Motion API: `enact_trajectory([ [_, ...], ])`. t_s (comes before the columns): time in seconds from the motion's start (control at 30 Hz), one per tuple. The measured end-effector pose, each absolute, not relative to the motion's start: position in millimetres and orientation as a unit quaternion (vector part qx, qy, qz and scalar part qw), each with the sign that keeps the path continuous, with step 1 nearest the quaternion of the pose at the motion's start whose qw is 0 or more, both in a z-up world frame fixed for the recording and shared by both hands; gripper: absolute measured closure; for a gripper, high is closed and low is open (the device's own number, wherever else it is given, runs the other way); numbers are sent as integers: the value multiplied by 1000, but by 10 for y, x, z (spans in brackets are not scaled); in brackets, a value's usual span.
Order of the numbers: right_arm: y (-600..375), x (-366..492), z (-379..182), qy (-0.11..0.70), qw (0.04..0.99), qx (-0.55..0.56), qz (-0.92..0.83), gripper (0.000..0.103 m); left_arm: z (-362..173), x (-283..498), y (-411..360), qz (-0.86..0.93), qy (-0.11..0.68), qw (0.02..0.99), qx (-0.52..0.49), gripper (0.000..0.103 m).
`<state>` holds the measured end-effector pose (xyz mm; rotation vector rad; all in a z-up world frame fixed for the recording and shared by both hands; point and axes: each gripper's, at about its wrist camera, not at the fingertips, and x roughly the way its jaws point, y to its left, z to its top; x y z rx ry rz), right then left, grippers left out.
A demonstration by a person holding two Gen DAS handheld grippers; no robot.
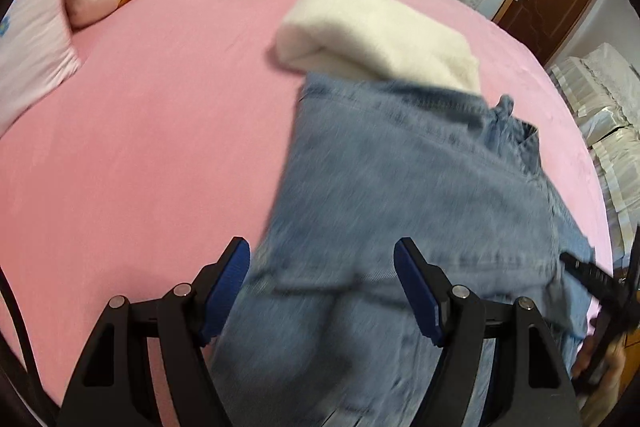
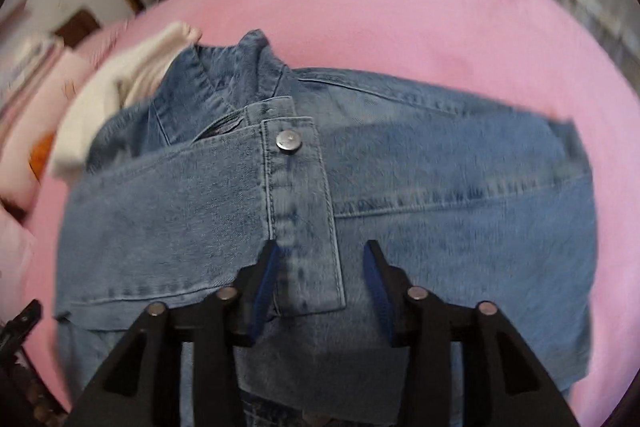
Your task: Fold large clothes
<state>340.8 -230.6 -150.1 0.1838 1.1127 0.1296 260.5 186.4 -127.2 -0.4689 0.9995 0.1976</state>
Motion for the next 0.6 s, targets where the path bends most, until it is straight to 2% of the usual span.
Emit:
enact_trajectory([
  [0.17, -2107, 3254, -1415, 486, 867, 84, 77, 57, -1223, 3087, 1570, 68, 472, 858, -192, 30],
  [0.4, -1133, 3201, -1278, 444, 880, 28, 167, 57, -1213, 3496, 1062, 23, 466, 867, -174, 30],
  [0.6, -697, 3347, -1677, 465, 869, -42, 164, 59, -1605, 3723, 930, 57, 502, 858, -94, 30],
])
